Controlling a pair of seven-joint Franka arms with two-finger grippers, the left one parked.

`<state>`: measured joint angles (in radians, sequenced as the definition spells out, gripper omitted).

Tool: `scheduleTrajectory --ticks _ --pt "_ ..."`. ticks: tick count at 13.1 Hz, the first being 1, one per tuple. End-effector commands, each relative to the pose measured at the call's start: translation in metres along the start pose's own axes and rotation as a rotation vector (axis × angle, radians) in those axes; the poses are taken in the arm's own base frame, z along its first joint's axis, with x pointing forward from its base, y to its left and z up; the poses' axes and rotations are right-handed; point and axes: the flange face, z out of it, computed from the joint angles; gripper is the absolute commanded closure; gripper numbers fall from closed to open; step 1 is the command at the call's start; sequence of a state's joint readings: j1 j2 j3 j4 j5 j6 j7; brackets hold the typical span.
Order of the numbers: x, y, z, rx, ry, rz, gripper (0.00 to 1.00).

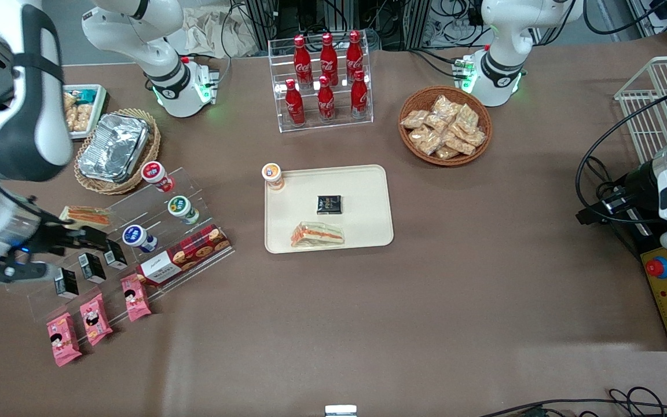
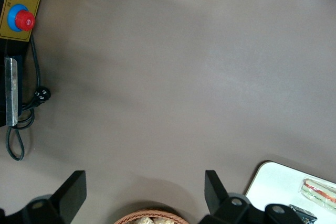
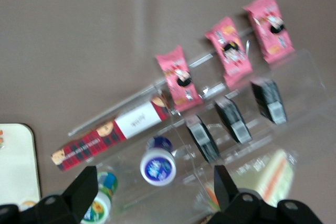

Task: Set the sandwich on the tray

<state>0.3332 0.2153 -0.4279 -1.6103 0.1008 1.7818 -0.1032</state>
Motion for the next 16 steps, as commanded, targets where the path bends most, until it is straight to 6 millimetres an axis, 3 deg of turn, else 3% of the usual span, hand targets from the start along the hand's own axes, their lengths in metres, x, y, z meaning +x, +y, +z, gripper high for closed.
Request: scheduleTrajectory --ticks 1,5,8,10,16 --pt "-0.022 0.035 -0.017 0.033 -0.012 0.084 0.02" --pt "-0.054 0.060 -0.023 0.074 -0.006 0.109 0.02" --pt "-0.074 0.058 -0.016 0.101 -0.031 0.103 0.02" --pt "-0.069 0.034 -0.012 0.035 -0.043 0.049 0.02" --pt "-0.082 0.046 -0.025 0.047 -0.058 0.061 0.01"
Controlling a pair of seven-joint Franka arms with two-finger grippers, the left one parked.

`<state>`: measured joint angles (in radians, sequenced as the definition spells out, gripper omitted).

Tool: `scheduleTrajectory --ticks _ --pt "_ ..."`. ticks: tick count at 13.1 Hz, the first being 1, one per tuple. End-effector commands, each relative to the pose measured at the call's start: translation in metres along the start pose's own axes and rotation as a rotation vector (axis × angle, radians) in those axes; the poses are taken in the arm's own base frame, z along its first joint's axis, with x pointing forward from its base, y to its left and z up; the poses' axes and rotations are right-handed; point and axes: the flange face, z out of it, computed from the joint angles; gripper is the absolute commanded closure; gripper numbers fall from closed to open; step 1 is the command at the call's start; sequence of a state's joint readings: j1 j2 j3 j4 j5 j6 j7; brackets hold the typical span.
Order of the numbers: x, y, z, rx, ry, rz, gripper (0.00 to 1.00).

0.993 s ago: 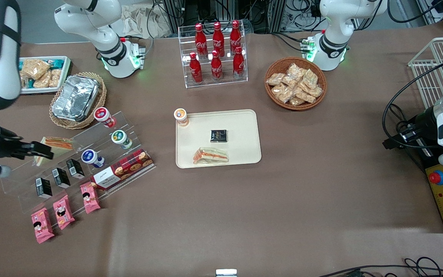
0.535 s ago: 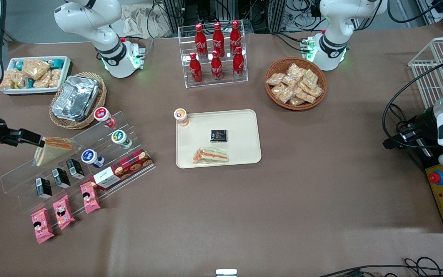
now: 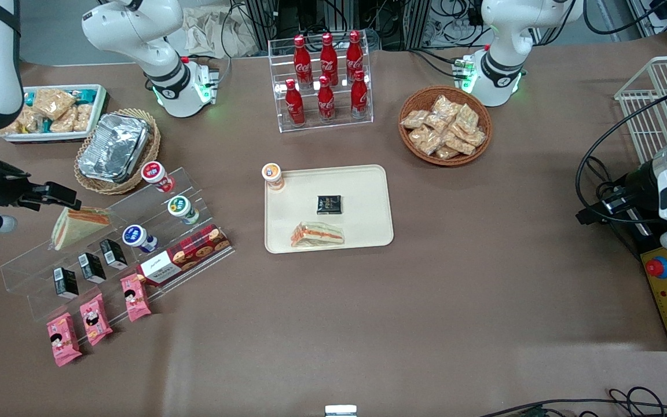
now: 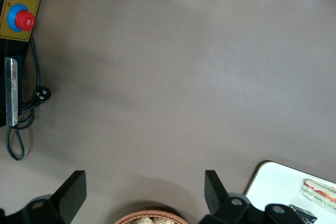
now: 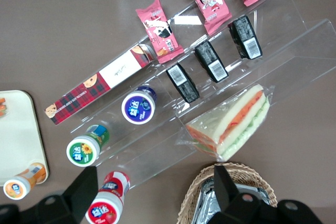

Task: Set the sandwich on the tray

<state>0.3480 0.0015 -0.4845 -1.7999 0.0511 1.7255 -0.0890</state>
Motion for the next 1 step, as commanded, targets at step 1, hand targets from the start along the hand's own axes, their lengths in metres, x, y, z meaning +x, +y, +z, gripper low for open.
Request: scheduleTrajectory --ticks 1 --pt "-0.0136 0.0055 -0.0055 0.005 -0.005 0.015 0.02"
